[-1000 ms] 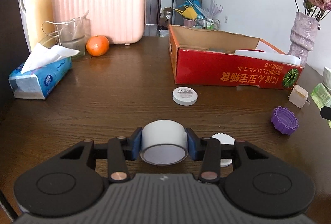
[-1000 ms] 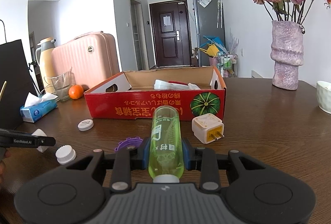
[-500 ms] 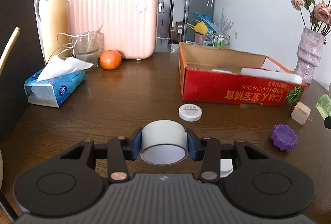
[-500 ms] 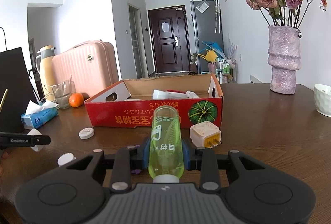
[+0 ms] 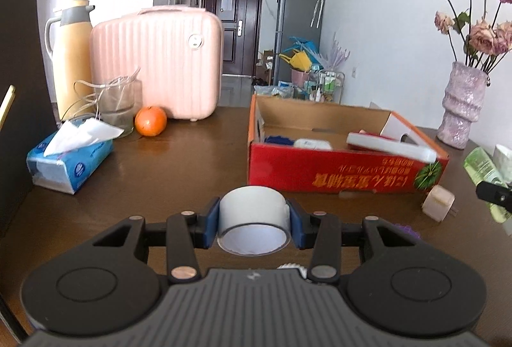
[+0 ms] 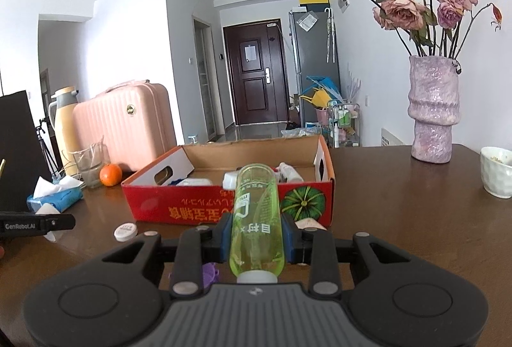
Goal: Organize rigid objects
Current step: 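Carry the tape roll and green bottle over the red box with both grippers, then open the right gripper to drop the green bottle into the box while the left lowers the tape roll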
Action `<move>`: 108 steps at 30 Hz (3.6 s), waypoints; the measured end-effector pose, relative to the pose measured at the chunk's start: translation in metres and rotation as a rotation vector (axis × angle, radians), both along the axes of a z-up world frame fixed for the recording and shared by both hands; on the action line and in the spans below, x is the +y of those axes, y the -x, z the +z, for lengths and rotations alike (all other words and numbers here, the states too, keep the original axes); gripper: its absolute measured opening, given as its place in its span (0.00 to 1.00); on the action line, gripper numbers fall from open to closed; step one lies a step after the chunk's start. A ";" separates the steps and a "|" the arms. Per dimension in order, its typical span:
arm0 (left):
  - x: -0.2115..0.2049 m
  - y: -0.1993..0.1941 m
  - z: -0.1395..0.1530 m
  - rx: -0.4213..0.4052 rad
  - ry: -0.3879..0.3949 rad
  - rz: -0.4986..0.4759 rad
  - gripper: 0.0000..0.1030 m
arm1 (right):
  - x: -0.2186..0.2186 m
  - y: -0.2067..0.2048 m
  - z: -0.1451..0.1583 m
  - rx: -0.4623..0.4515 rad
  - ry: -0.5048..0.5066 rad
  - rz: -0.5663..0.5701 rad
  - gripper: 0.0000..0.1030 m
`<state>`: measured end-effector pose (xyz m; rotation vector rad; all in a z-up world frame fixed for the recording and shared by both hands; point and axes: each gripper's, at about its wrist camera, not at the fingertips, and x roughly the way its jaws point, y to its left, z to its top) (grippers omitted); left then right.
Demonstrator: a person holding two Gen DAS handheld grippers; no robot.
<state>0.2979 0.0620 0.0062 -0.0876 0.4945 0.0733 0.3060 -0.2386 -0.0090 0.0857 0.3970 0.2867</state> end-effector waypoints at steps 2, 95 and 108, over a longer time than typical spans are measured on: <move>-0.004 -0.003 0.005 -0.013 0.006 -0.001 0.43 | 0.001 -0.004 0.005 -0.012 0.007 0.000 0.29; -0.076 -0.228 0.009 0.068 -0.066 0.045 0.43 | 0.047 -0.215 0.005 0.050 0.072 -0.018 0.29; -0.067 -0.236 0.003 0.105 -0.070 0.041 0.87 | 0.044 -0.220 0.006 0.085 0.071 -0.018 0.58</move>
